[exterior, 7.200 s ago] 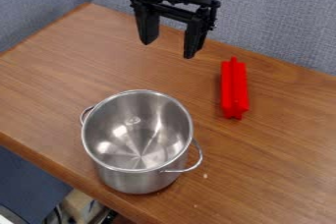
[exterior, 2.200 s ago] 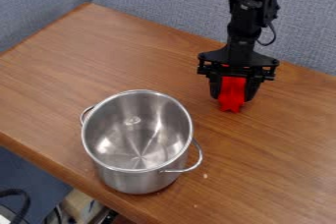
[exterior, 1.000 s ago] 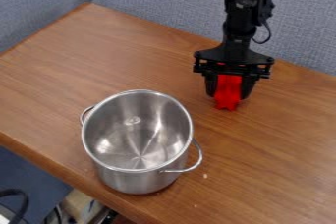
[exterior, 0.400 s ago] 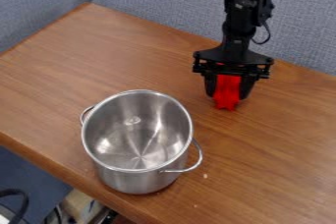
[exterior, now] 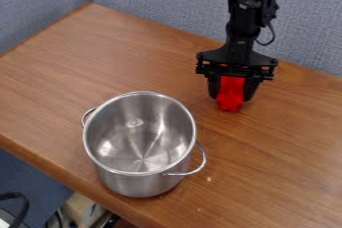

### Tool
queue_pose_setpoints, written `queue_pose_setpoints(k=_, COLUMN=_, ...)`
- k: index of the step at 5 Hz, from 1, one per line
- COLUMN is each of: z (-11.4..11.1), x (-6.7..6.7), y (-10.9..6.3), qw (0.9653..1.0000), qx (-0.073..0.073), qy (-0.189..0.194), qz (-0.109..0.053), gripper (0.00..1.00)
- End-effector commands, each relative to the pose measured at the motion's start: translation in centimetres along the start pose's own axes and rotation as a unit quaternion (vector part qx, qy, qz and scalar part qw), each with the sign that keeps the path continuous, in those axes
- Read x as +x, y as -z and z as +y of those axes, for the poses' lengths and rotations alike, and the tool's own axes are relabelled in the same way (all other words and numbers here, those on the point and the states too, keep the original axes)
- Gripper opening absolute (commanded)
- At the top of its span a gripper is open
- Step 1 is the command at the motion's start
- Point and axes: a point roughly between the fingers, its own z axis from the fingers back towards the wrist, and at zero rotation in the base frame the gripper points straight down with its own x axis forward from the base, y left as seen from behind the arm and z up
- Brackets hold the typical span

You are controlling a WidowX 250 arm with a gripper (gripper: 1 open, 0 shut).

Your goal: Put the red object in the metal pot

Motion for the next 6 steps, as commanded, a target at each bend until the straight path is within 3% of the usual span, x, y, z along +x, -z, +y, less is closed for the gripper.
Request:
queue_pose_setpoints(k=1, z=0.78, x=0.49, y=-0.72, qw=0.9999, qx=0.002, qy=-0.007, qz=-0.010, gripper=0.00)
queue_pose_setpoints(k=6, z=1.46, x=0.32, y=-0.75, qw=0.9998, qx=0.014, qy=-0.007, qz=-0.009, gripper=0.00)
